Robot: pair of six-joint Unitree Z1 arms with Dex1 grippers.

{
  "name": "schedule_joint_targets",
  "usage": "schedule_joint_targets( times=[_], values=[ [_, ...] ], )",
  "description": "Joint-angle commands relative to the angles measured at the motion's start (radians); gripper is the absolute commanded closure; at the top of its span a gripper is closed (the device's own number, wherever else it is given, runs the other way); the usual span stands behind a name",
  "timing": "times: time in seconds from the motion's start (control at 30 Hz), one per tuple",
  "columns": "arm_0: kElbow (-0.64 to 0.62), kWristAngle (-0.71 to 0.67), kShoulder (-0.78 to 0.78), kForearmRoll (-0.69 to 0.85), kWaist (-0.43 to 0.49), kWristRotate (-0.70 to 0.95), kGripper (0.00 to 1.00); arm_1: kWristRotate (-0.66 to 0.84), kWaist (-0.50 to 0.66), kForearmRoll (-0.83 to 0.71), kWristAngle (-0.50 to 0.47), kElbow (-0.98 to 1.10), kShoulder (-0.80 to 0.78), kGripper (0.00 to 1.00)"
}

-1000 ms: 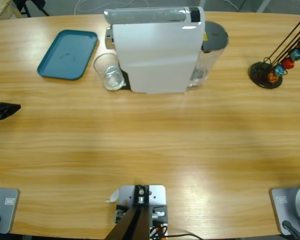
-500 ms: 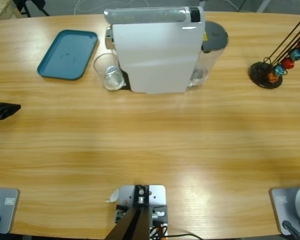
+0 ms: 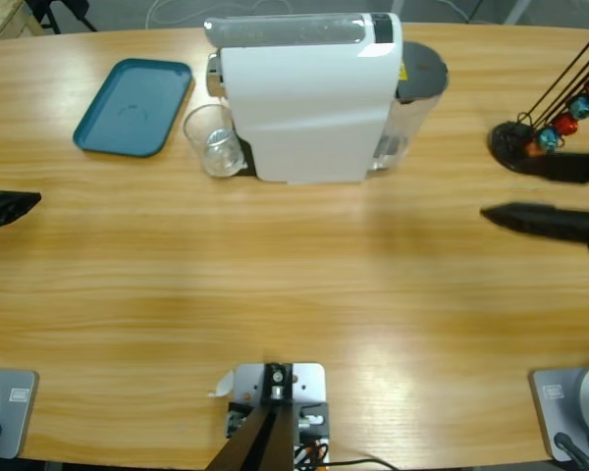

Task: Pour coffee

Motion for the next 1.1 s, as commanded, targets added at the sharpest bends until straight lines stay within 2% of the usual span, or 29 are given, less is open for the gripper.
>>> schedule_joint_targets(
  times=[0.03, 0.07, 0.13, 0.23, 0.53, 1.1],
  values=[
    [0.096, -0.037, -0.038, -0.122, 0.006, 0.019, 0.013, 0.01, 0.008, -0.071, 0.037, 0.121, -0.113, 0.137],
    [0.099, -0.044, -0.036, -0.127, 0.006, 0.026, 0.016, 0.01, 0.008, -0.08, 0.041, 0.13, -0.12, 0.116],
    [0.103, -0.05, -0.024, -0.135, 0.006, 0.035, 0.023, 0.009, 0.008, -0.122, 0.048, 0.164, -0.137, 0.003],
    [0.112, -0.076, 0.003, -0.158, 0.006, 0.042, 0.023, 0.009, 0.008, -0.176, 0.048, 0.201, -0.15, 0.0],
    [0.119, -0.073, 0.045, -0.17, 0.005, 0.042, 0.023, 0.007, 0.008, -0.182, 0.042, 0.204, -0.111, 0.004],
    [0.122, -0.069, 0.068, -0.171, 0.005, 0.038, 0.023, 0.007, 0.008, -0.183, 0.039, 0.21, -0.131, 0.009]
  ],
)
